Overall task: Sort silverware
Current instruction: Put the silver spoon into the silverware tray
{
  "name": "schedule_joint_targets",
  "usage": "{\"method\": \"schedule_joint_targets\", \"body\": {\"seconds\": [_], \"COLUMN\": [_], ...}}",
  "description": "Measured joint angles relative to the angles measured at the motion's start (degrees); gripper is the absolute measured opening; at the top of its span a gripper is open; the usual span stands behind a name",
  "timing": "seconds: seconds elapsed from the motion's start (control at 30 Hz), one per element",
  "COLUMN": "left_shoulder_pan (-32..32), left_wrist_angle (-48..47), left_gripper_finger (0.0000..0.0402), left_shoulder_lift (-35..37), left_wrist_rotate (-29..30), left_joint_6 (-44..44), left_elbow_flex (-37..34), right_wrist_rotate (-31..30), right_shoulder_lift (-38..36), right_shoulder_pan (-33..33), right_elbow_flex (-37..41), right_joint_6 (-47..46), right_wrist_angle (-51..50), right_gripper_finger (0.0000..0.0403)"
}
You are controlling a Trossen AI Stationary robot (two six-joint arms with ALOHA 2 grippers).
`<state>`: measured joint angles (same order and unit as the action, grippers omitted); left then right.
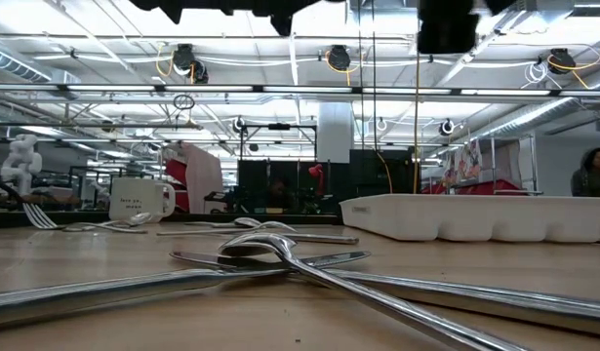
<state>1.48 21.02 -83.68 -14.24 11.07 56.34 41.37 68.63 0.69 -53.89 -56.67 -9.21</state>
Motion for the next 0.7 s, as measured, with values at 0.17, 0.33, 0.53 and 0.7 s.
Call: {"method": "schedule_joint_targets", "body": {"seconds": [0.17,0.33,0.53,0.7], "left_shoulder_pan": [3.21,7.62,12.42,14.93], "left_wrist_angle": [-4.06,-7.36,-13.75,-23.26], "left_gripper_finger": [0.0005,0.0005,0.0005,0.0005], "left_shoulder_lift": [-0.04,-0.59,-6.00,-14.63], "left_wrist_rotate": [-0.10,-4.74,-8.89,-16.12], "left_joint_6": [-4.61,-4.79,-2.58,0.76], "left_elbow_flex": [-0.02,1.15,10.28,23.07], "right_wrist_rotate": [-4.83,-9.29,-14.12,-14.41], "right_shoulder_lift": [-6.34,-12.04,-15.33,-15.81], "right_shoulder_pan": [-0.02,-0.01,0.00,-0.02], "right_elbow_flex": [0.00,0.00,0.00,0.00], "right_joint_6": [1.69,1.48,2.18,2.54], "right_wrist_angle": [-12.28,-18.48,-23.21,-23.73], "right_gripper_finger": [0.0222,0.0222,0.0222,0.0222]}}
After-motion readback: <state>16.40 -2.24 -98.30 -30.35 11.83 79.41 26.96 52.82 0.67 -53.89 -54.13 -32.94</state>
